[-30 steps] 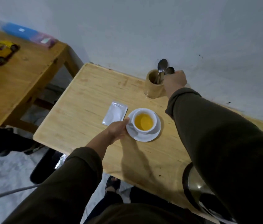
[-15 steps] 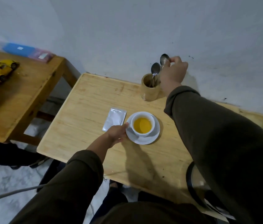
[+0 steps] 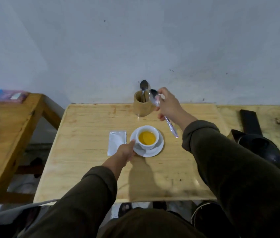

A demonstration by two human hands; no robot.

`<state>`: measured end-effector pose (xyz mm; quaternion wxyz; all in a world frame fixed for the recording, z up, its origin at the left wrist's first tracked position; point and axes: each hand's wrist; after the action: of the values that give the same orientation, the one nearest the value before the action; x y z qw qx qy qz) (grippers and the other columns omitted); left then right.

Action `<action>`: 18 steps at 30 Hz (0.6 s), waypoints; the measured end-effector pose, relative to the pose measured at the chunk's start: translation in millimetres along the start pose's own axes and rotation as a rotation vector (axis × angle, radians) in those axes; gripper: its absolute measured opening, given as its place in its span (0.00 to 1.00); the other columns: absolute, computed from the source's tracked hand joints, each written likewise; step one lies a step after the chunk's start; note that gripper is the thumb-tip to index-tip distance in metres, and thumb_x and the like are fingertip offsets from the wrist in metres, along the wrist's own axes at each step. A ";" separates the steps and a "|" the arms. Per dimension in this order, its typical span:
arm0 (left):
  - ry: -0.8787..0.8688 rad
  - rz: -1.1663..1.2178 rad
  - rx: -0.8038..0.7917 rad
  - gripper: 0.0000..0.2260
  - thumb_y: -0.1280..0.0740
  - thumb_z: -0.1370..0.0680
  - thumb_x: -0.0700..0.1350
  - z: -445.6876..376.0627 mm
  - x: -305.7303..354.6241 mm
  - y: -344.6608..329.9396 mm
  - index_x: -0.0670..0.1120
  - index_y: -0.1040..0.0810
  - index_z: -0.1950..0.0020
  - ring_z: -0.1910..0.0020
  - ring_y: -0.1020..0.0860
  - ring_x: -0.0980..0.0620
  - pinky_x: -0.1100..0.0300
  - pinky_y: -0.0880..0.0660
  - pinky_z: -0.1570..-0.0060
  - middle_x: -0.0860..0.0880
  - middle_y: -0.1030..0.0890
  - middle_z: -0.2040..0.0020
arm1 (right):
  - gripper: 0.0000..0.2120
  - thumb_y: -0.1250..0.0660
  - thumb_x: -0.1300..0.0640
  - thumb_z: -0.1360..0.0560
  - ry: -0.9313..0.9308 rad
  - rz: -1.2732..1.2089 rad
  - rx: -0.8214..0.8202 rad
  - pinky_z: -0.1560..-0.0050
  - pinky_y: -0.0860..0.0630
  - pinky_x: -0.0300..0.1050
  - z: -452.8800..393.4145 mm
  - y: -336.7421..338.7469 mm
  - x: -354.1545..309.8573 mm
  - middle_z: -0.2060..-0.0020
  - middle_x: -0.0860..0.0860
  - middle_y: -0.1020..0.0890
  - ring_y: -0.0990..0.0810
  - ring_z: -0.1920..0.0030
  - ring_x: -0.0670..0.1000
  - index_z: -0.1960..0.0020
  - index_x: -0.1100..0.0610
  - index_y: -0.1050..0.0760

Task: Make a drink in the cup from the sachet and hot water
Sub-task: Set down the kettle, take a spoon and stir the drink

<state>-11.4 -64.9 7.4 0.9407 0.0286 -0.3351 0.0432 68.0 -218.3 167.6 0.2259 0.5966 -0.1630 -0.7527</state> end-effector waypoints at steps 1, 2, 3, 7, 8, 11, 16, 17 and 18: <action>-0.004 -0.004 -0.003 0.25 0.40 0.21 0.56 -0.1 0.1 0.9 0.37 0.26 0.34 0.51 0.25 0.46 0.57 0.29 0.49 0.44 0.22 0.49 | 0.08 0.45 0.54 0.19 0.013 0.112 -0.033 0.75 0.29 0.39 8.5 -6.1 6.7 0.56 0.55 0.24 0.25 0.70 0.50 0.41 0.49 0.32; -0.009 0.005 -0.011 0.25 0.40 0.21 0.56 -0.2 0.7 1.3 0.37 0.26 0.35 0.54 0.24 0.47 0.58 0.28 0.52 0.44 0.21 0.53 | 0.11 0.44 0.54 0.20 0.027 0.224 -0.063 0.71 0.29 0.39 13.4 -12.8 14.5 0.54 0.54 0.24 0.25 0.67 0.51 0.38 0.51 0.31; -0.014 0.016 -0.022 0.25 0.39 0.21 0.55 0.4 1.1 1.6 0.36 0.26 0.35 0.58 0.24 0.49 0.59 0.28 0.57 0.45 0.22 0.56 | 0.13 0.42 0.54 0.20 0.041 0.338 -0.093 0.65 0.28 0.40 17.4 -19.2 21.3 0.51 0.55 0.23 0.22 0.61 0.53 0.37 0.52 0.29; 0.004 -0.003 -0.056 0.25 0.39 0.21 0.55 3.9 4.1 2.4 0.37 0.27 0.34 0.54 0.24 0.47 0.59 0.29 0.58 0.44 0.22 0.52 | 0.14 0.40 0.58 0.23 -0.045 0.759 -0.203 0.53 0.29 0.48 22.5 -39.9 43.0 0.41 0.60 0.23 0.23 0.43 0.61 0.39 0.60 0.29; 0.007 -0.006 -0.059 0.25 0.39 0.21 0.55 3.2 4.3 2.9 0.37 0.28 0.33 0.50 0.24 0.46 0.58 0.28 0.54 0.43 0.22 0.49 | 0.13 0.40 0.57 0.23 -0.057 0.820 -0.226 0.55 0.30 0.48 24.2 -43.2 45.3 0.42 0.61 0.23 0.24 0.44 0.61 0.40 0.61 0.29; 0.020 -0.044 -0.049 0.27 0.38 0.23 0.59 0.3 3.1 5.9 0.40 0.26 0.34 0.43 0.22 0.43 0.52 0.28 0.43 0.41 0.20 0.42 | 0.13 0.41 0.58 0.22 -0.052 0.948 -0.272 0.56 0.32 0.45 28.6 -48.7 46.3 0.43 0.61 0.23 0.23 0.47 0.60 0.41 0.64 0.29; 0.028 -0.059 -0.035 0.27 0.38 0.24 0.60 -3.9 2.4 7.4 0.41 0.25 0.34 0.38 0.22 0.42 0.50 0.29 0.36 0.41 0.20 0.39 | 0.13 0.39 0.61 0.23 -0.013 1.071 -0.265 0.52 0.27 0.45 33.3 -52.6 42.1 0.43 0.59 0.23 0.22 0.46 0.57 0.39 0.63 0.28; 0.031 -0.058 -0.034 0.26 0.37 0.24 0.59 -2.6 3.3 7.3 0.41 0.25 0.35 0.39 0.22 0.42 0.50 0.28 0.37 0.41 0.19 0.40 | 0.13 0.38 0.61 0.23 -0.002 1.084 -0.258 0.50 0.26 0.45 33.5 -52.7 40.4 0.43 0.59 0.22 0.21 0.46 0.57 0.39 0.62 0.28; 0.033 -0.057 -0.030 0.26 0.37 0.24 0.59 -1.0 4.4 6.8 0.41 0.25 0.35 0.40 0.22 0.42 0.50 0.28 0.38 0.42 0.19 0.41 | 0.13 0.38 0.61 0.23 0.006 1.093 -0.252 0.50 0.26 0.45 33.2 -52.2 38.5 0.44 0.58 0.22 0.21 0.46 0.56 0.39 0.62 0.28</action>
<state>-8.1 -57.8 9.5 0.9473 0.0233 -0.3194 0.0120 20.9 -195.6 116.8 0.6532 0.3959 -0.3564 -0.5381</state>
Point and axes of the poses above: each hand's wrist, its own z-axis away from the middle knuckle, its own y-axis out of the back of the hand, x = y × z
